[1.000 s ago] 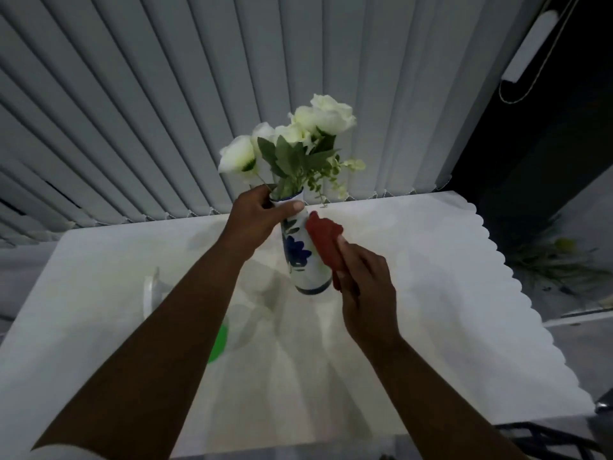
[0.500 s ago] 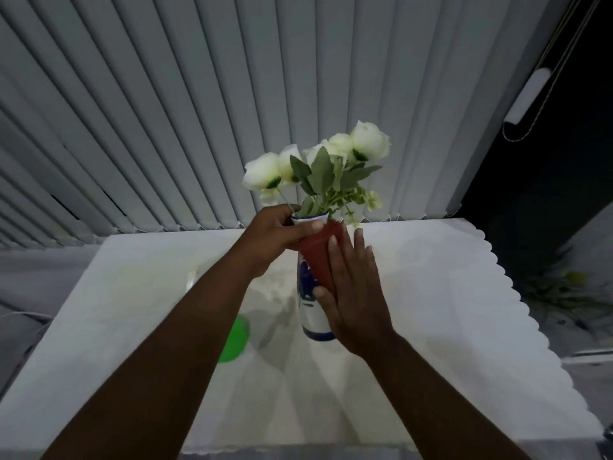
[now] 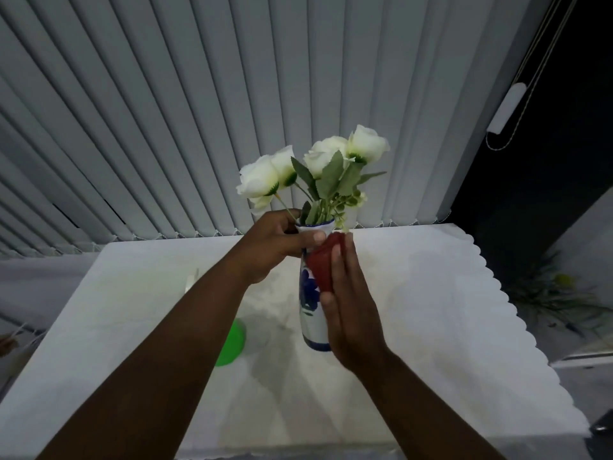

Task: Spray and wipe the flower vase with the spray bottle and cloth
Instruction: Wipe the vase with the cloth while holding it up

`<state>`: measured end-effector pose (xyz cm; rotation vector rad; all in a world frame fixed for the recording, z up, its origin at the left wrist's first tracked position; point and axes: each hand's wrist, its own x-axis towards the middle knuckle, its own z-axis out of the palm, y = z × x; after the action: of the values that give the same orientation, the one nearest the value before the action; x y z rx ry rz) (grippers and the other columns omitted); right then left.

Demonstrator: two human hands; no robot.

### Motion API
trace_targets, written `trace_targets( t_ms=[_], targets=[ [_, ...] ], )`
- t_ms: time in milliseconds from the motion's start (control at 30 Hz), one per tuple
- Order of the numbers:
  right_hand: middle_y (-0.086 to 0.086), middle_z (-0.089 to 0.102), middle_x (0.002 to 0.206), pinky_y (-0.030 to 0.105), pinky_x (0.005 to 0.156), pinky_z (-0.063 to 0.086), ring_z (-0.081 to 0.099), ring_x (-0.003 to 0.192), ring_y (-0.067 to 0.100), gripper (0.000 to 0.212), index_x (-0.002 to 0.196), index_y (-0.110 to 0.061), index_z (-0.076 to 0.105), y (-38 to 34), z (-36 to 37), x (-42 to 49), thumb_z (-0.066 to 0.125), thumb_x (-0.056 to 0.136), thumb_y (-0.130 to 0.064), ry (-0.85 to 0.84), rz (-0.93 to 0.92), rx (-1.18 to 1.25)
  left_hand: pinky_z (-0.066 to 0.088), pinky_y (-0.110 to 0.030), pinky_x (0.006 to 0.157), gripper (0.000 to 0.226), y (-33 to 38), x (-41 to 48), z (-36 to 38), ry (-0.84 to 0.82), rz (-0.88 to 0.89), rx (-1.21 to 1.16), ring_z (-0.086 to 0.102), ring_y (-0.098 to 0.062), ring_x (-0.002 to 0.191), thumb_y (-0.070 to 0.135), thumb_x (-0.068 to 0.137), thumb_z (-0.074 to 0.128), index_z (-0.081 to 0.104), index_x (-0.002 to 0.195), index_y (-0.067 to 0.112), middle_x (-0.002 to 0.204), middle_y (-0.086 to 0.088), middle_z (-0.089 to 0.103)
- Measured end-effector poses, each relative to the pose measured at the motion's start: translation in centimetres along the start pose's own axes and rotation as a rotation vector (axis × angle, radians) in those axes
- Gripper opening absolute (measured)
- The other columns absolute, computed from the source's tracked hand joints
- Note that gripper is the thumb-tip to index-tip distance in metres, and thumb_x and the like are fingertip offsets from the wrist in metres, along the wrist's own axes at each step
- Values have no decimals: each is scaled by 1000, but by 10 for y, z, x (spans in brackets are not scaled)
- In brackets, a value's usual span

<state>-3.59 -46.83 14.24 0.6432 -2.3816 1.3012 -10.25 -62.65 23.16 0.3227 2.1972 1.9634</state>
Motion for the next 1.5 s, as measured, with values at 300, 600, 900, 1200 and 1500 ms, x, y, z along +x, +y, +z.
trace_targets(
  t_ms=[300, 600, 900, 1200, 1500],
  targets=[
    [-33, 19, 153, 0, 100, 29, 27, 134, -16, 117, 153, -40, 6, 8, -23, -7, 82, 66, -56, -132, 241, 142, 55, -23, 71, 33, 13, 1, -4, -4, 37, -68, 70, -8, 86, 16, 72, 70, 66, 105, 17, 90, 9, 76],
    [-25, 27, 145, 6, 98, 31, 31, 126, -13, 114, 153, -23, 20, 7, -9, -8, 83, 62, -50, 145, 226, -151, 56, -33, 87, 25, 7, 5, 12, 127, -16, -124, 69, -18, 98, 18, 80, 73, 69, 105, 20, 102, 1, 75],
    [19, 45, 147, 44, 99, 52, 52, 127, 33, 109, 151, -9, 19, 14, 9, -11, 80, 70, -47, 172, 166, -467, 61, -39, 75, 52, 8, 8, 40, 689, -84, 176, 72, -12, 78, 58, 49, 82, 76, 86, 23, 80, 7, 75],
    [-7, 20, 162, 32, 116, 33, 23, 147, 8, 109, 155, -25, 4, -11, -15, 28, 68, 75, -62, 9, 148, -37, 57, -34, 73, 52, 12, 3, 19, 242, 45, 143, 73, -20, 91, 49, 59, 79, 74, 102, 20, 95, -1, 77],
    [-23, 43, 143, 19, 103, 44, 46, 124, -5, 113, 149, -42, 17, -3, -15, 2, 85, 60, -56, -21, 335, 86, 55, -26, 71, 32, 24, 1, 9, 78, 45, 51, 70, -15, 89, 22, 66, 81, 70, 97, 23, 91, 6, 76]
  ],
)
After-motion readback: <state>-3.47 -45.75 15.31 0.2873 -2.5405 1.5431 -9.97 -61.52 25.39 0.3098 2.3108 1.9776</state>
